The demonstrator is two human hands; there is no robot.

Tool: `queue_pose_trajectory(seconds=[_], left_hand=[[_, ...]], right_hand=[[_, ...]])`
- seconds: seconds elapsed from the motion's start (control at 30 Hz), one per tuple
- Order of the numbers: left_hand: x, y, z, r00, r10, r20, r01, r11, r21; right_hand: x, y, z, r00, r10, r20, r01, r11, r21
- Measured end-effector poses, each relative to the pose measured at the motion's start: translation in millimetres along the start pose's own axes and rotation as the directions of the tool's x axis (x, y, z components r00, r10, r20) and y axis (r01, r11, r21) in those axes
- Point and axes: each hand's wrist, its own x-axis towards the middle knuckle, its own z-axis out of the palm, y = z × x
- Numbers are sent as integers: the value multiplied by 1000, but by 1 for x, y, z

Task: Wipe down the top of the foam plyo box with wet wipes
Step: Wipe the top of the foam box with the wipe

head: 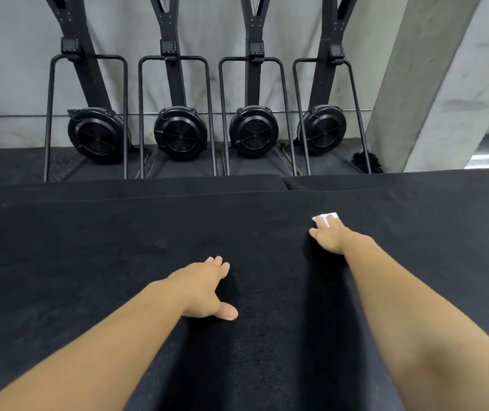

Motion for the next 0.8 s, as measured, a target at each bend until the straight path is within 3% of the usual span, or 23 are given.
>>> queue_pose_trajectory(seconds=[0.17,0.3,0.47,0.6,0.7,0.8], left_hand=[[2,2,0,1000,1,17,-1,1000,-12],[3,4,-1,1000,-14,22,14,1000,-6],[2,4,-1,999,-40,30,40,999,15],[-2,0,6,996,-32,79,32,999,6],[-4,-1,14,996,-23,83,31,995,-96],[-1,-1,13,997,-31,72,44,981,-187]], right_hand=[[-3,0,9,997,16,-70,-9,996,91],[-38,-45,33,976,-176,-131,186,980,68],[-85,-99,74,915,-403,-35,400,914,-61],[-88,-96,71,875,-479,67,483,873,-69],[-73,-72,53,889,-457,7,457,889,-26],[-44,-37,29,942,-333,-46,332,943,-30]])
